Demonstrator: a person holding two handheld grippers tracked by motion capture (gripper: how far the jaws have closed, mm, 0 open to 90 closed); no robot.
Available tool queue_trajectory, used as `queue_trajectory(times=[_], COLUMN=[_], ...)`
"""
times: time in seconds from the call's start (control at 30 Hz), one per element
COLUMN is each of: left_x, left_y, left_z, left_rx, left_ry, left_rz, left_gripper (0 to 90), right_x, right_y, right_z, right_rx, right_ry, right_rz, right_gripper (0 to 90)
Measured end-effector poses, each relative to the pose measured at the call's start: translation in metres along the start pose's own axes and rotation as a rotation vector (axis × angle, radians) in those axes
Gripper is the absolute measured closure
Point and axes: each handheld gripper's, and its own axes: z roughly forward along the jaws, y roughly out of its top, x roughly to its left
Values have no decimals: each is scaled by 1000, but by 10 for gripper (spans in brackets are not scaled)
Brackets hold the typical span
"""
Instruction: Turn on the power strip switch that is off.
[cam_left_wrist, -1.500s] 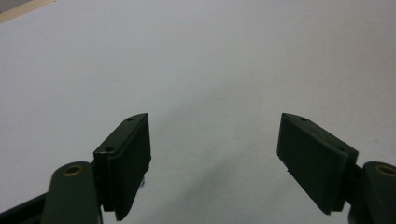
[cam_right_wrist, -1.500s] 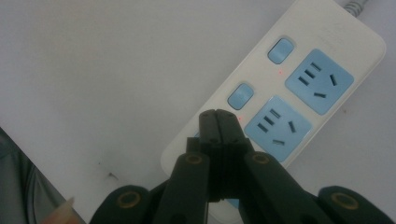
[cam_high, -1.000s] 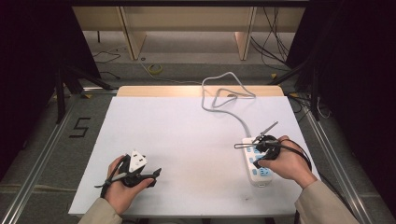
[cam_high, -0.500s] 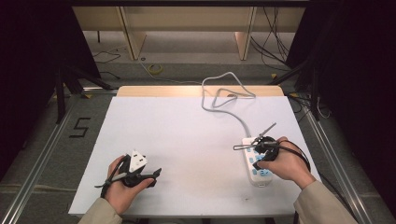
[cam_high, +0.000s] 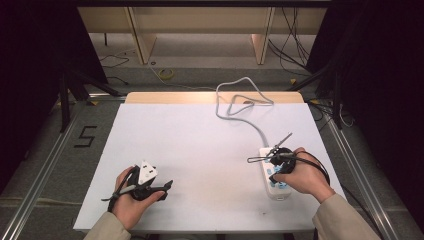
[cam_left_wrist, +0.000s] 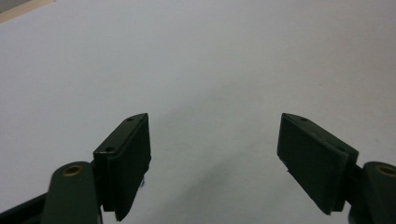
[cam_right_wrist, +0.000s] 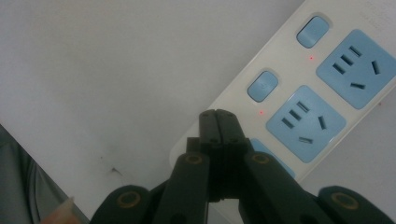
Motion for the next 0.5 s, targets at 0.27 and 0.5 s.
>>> queue_trajectory(times=[0.27, 0.5], left_x=[0, 0], left_y=[0, 0], left_z=[0, 0], left_rx=[0, 1], left_ry=[0, 0], left_rz=[0, 0], left_gripper=[258, 258], right_x=[1, 1], right_y=[0, 1], right_z=[2, 3], right_rx=[7, 10], right_ry=[0, -1], right_rz=[-2, -6], right_gripper=[900, 900])
